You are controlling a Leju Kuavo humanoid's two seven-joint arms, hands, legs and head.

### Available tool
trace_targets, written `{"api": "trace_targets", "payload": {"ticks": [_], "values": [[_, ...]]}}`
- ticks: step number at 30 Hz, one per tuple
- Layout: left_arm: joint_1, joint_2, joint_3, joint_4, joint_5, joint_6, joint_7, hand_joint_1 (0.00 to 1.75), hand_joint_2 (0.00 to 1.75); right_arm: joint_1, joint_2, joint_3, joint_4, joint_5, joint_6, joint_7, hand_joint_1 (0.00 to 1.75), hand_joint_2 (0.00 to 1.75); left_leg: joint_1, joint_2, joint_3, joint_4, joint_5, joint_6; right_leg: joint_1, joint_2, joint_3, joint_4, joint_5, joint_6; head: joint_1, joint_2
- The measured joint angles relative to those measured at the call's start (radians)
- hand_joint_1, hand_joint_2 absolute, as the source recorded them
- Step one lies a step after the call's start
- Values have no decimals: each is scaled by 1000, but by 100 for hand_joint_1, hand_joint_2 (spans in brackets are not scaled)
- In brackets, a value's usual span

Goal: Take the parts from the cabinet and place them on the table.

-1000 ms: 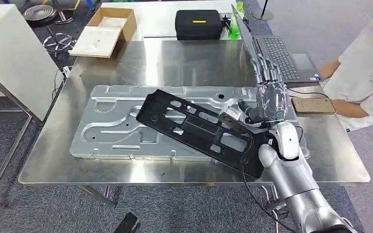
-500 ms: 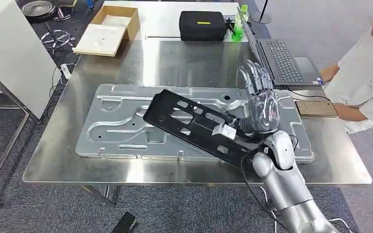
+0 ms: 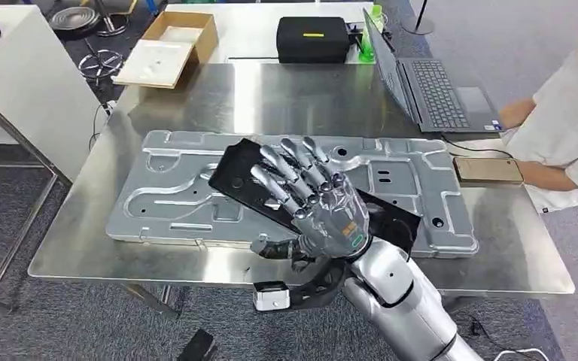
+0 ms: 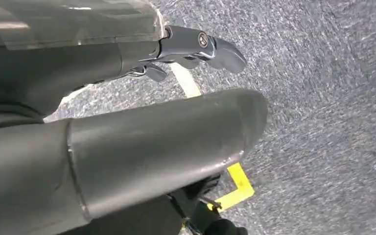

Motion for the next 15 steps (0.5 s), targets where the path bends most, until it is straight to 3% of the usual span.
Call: {"api": "trace_targets", "payload": {"ticks": [1, 3, 4, 5, 9, 10, 11, 12, 14, 15], "values": [[3, 0, 0, 0, 0, 0, 0, 0, 0, 0, 0, 6, -2, 1, 0, 0, 0, 0, 0, 0, 4, -7, 17, 2, 3, -7, 1, 1, -1, -1, 0, 0], [5, 1, 0, 0, 1, 0, 1, 0, 0, -1, 1, 21, -8, 2, 0, 3, 0, 0, -3, 8, 74, -143, 95, 12, 6, -23, 3, 5, -3, -2, 0, 0], [4, 1, 0, 0, 1, 1, 1, 0, 0, -3, 2, 29, -11, 1, 0, 6, 0, 0, -8, 34, 124, -236, 134, 21, 8, -31, 5, 7, -6, -1, 0, 0], [3, 1, 0, 0, 1, 1, 1, 0, 0, -4, 3, 35, -14, 0, 0, 8, 0, 0, -16, 80, 145, -288, 125, 29, 11, -38, 6, 9, -8, 2, 0, 0], [9, 2, 0, 0, 2, 3, 5, 0, 0, -8, 3, 60, -20, 1, 0, 8, 0, 0, -22, 40, 140, -298, 137, 42, 15, -70, 11, 4, -7, 19, 0, 0], [10, 1, 0, 0, 2, 3, 6, 0, 0, -10, 5, 63, -22, 1, 0, 8, 0, 0, -9, 31, 149, -311, 147, 49, 16, -67, 9, 9, -14, 28, 0, 0], [10, 1, 0, 0, 2, 3, 6, 0, 0, -13, 5, 65, -23, 1, 0, 8, 0, 0, -10, 21, 150, -315, 150, 51, 10, -24, 4, 28, -32, 36, 1, 0], [8, 0, 0, 0, 3, 3, 7, 0, 0, -15, 5, 69, -26, 2, 0, 8, 0, 0, -9, 14, 148, -315, 154, 56, 6, 9, -20, 82, -71, 40, 1, 0], [8, 0, 0, 0, 4, 4, 8, 0, 0, -13, 3, 74, -26, 11, 0, 10, 0, 0, -9, -7, 144, -314, 156, 58, 0, 29, -93, 240, -144, 47, 0, 0], [11, 0, 0, 0, 5, 4, 9, 0, 0, -12, 3, 78, -25, 14, 0, 12, 0, 0, -9, -18, 143, -314, 157, 58, -1, 30, -118, 290, -155, 49, 1, 0]]}}
